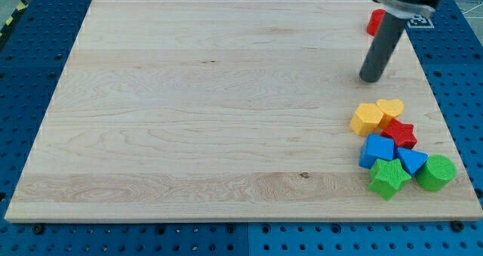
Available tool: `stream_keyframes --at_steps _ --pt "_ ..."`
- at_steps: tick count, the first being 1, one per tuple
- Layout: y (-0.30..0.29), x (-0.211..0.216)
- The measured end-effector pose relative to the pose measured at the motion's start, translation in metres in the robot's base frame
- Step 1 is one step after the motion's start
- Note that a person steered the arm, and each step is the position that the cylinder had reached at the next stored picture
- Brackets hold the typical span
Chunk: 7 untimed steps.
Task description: Slide the red circle to the center right of the board
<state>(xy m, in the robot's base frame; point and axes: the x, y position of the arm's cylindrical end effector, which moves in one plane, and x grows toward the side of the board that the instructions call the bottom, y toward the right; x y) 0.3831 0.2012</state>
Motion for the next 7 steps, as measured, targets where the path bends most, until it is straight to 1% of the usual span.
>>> stream_keyframes --at_steps 3,4,5,6,7 --pt "-0.003 -0.125" --pt "0.013 -0.159" --pt "0.028 -0.146" --pt "0.047 -0.118" --pt "0.048 -0.135"
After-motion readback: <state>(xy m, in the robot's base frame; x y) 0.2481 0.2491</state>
